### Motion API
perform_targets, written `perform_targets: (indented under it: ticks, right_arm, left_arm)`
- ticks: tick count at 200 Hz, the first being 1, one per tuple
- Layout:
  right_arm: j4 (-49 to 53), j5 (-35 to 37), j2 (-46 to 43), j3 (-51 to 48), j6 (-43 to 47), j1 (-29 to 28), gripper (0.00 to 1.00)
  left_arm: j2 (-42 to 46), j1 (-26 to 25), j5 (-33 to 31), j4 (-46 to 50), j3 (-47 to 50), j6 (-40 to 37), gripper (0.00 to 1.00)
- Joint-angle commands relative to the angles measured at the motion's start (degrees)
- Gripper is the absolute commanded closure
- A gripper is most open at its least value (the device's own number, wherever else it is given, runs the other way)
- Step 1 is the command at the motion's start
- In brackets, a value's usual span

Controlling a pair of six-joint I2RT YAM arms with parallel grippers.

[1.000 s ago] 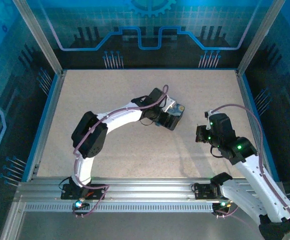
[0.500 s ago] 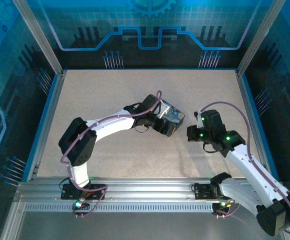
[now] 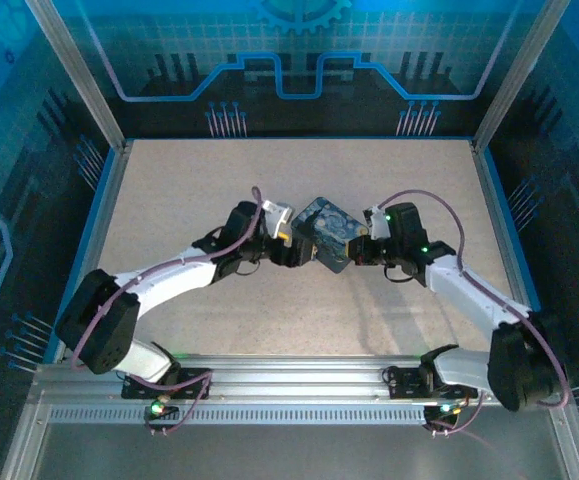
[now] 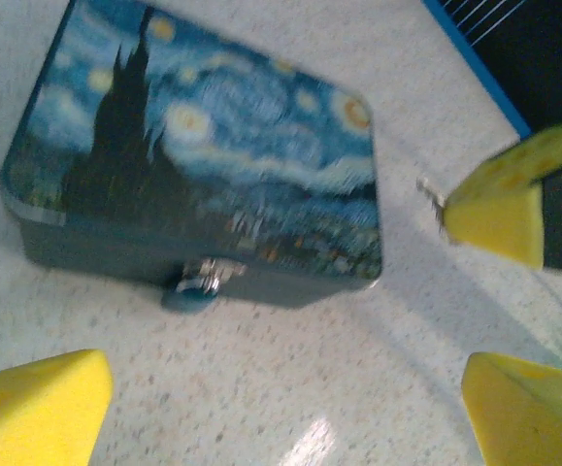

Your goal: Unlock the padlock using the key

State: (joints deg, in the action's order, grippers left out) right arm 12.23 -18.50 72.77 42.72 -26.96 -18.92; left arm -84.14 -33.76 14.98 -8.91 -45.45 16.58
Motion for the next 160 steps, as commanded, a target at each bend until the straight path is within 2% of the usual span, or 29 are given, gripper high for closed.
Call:
perform_targets:
  ticks: [1,49,75,160]
  right_arm:
    - [-6.5,-3.2,3.5,1.6,0.8,0.8,1.0]
    - [-10.9,-3.2,9.6,2.7,-1.4,1.0,1.0]
    - [-11.9,-3.6,12.3,4.1,-1.9,1.1,1.0]
    - [-10.9,-3.3,17.4,5.6,-1.6,1.5,1.0]
  left_arm:
    - [0.4,-0.2,-0.6,-14.4,5.5,-0.3,0.04]
    - [-7.3,-0.3,-1.5,-20.8,7.0,-4.7,0.07]
    - [-11.6,-0.2,0.3,-23.4,5.7,-5.9,0.09]
    - [-20.4,-0.2,4.2,-21.8,-1.8,-4.1,0.16]
